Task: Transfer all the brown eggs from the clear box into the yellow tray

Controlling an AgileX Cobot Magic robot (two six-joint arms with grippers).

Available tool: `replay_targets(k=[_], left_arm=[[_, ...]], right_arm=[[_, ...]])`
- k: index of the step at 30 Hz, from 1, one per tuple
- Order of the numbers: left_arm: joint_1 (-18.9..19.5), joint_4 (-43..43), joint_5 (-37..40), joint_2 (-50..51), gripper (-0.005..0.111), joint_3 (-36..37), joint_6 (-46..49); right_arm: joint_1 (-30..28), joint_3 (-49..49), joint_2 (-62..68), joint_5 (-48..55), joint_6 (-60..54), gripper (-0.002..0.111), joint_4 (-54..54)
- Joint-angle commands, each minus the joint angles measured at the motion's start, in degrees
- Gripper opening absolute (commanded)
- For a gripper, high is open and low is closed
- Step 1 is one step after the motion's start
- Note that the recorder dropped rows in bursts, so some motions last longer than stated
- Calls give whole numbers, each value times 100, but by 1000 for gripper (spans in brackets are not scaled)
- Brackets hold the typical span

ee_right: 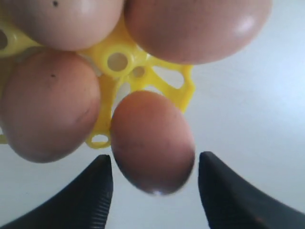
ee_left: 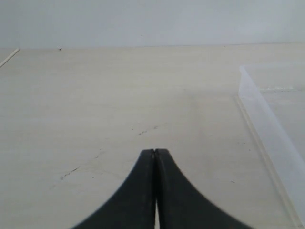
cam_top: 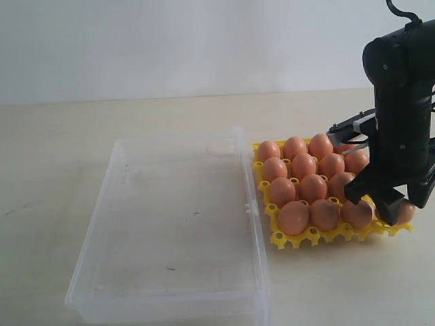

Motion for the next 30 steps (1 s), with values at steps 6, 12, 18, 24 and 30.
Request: replay_targets(k=[6,12,18,24,30], left_arm=[[-29,-32,-80,-32,0,-23,-33],[-29,-32,-80,-32,0,-23,-33],[-29,-32,-80,-32,0,-23,-33],[-29,-32,-80,-32,0,-23,-33],[-29,-32,-80,-32,0,-23,-33]], right_arm=[[-20,-35,-19,-220,-21,56,-214],[-20,-238,-715,-68,396,52,-527],[-20,584,-2792,-1924,1543,10,-1015],[-273,2434,-5093,-4190,3924,0,-2653],[-569,4045,-7075,-5038,3278,0,-1422]])
